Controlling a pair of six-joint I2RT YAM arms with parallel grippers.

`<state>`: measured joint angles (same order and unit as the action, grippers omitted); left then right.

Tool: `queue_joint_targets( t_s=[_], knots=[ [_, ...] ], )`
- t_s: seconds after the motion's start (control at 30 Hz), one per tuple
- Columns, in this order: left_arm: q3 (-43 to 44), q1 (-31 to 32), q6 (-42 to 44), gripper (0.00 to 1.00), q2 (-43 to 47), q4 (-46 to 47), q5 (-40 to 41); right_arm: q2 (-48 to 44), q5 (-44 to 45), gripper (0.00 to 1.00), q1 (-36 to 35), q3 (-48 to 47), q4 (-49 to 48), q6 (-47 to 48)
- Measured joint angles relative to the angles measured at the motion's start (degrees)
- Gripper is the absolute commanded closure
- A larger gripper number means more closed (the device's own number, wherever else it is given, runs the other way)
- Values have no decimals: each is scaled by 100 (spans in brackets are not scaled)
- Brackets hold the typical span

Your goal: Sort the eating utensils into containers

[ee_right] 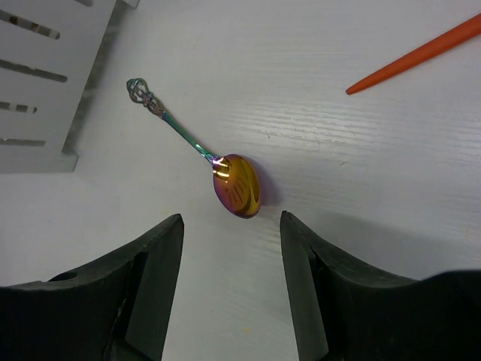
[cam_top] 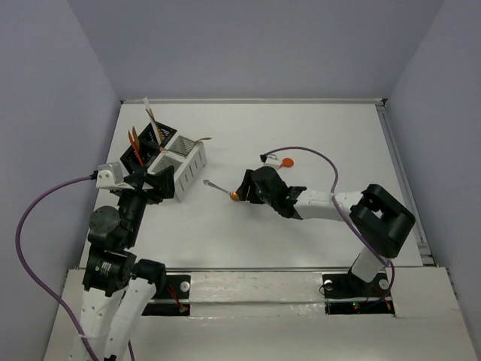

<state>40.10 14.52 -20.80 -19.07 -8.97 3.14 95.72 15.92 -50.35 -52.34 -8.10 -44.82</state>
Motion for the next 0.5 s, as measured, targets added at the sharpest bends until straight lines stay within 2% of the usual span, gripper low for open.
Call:
queue_joint_targets(
  t_s=[0.2,0.33,0.5],
  knots=[
    [-2,0,2,1,0,9,-42,483,-153,45,201,46,-376,-466],
    [-2,0,4,1,0,13,-81,765,-295,51,278,72,-612,-671],
    [-2,0,17,1,-4,13,-122,946,-518,52,304,79,-946,-863]
  ],
)
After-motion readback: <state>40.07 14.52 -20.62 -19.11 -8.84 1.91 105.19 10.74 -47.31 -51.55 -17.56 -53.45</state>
